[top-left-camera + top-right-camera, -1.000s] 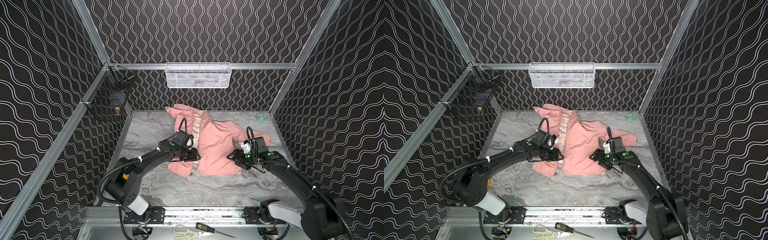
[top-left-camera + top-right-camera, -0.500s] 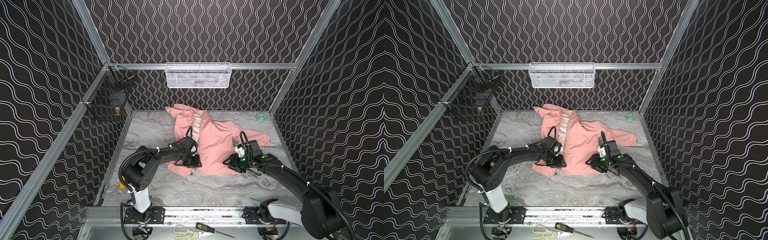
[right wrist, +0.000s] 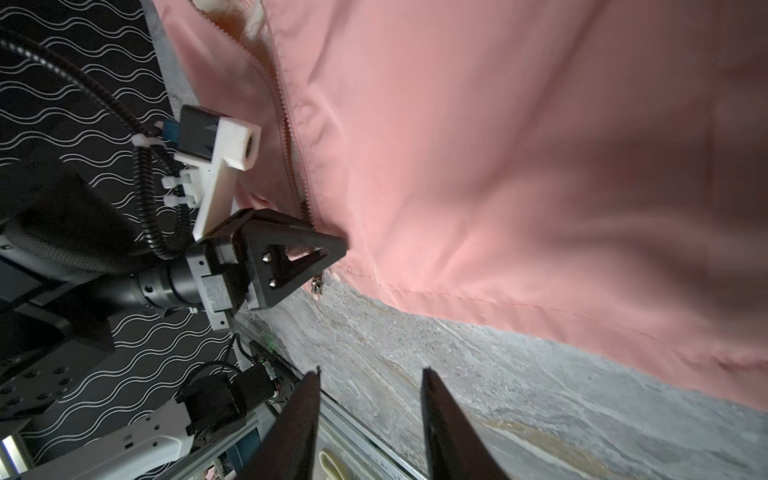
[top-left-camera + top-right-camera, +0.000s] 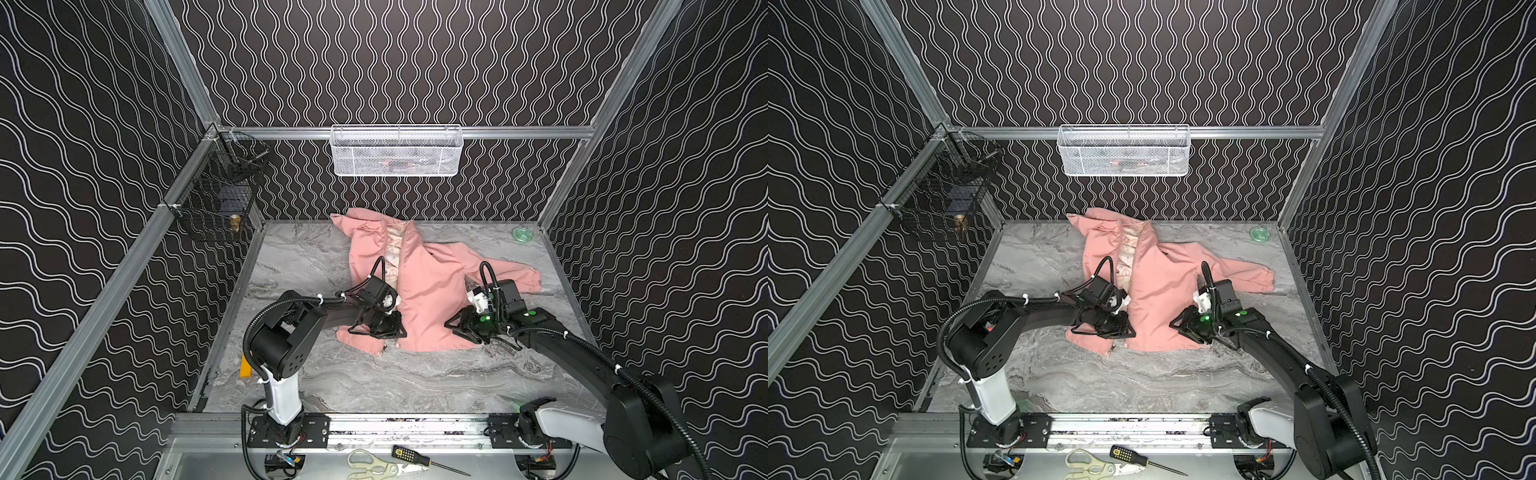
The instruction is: Zip up the jacket
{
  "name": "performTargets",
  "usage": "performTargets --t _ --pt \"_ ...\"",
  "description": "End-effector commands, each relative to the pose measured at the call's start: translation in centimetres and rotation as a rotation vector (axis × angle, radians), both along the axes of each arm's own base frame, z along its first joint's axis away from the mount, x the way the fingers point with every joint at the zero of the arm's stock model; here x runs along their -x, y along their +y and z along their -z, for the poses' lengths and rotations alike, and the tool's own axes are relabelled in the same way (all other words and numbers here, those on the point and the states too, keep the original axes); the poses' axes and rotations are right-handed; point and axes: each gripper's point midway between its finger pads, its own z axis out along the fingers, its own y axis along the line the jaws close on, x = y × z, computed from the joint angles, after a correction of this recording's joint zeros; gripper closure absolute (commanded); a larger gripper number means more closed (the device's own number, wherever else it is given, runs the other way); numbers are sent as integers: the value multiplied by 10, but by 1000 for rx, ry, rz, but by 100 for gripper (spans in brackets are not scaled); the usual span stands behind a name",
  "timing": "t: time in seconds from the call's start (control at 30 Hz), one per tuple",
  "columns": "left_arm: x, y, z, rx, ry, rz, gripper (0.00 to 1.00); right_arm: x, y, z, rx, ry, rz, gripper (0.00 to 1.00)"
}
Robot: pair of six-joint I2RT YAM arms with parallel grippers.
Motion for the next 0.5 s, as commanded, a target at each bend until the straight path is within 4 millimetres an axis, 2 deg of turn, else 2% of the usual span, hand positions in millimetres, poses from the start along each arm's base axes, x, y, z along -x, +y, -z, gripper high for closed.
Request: performTargets --t 0.0,0.17,0.23,0.4,0.47 --pt "-2 -9 -16 75 -5 -8 87 -4 8 -13 -58 -19 -3 61" --pt "-12 -25 -50 200 -42 -32 98 -6 15 -29 -120 -8 3 64" --pt "-18 -34 -64 251 -51 -39 100 -6 16 -36 -144 5 18 52" --pt "-39 -50 -94 355 -92 -83 100 -7 23 -56 -239 39 54 33" --pt "-48 -57 -107 392 -106 -100 100 -8 26 -64 -286 48 73 29"
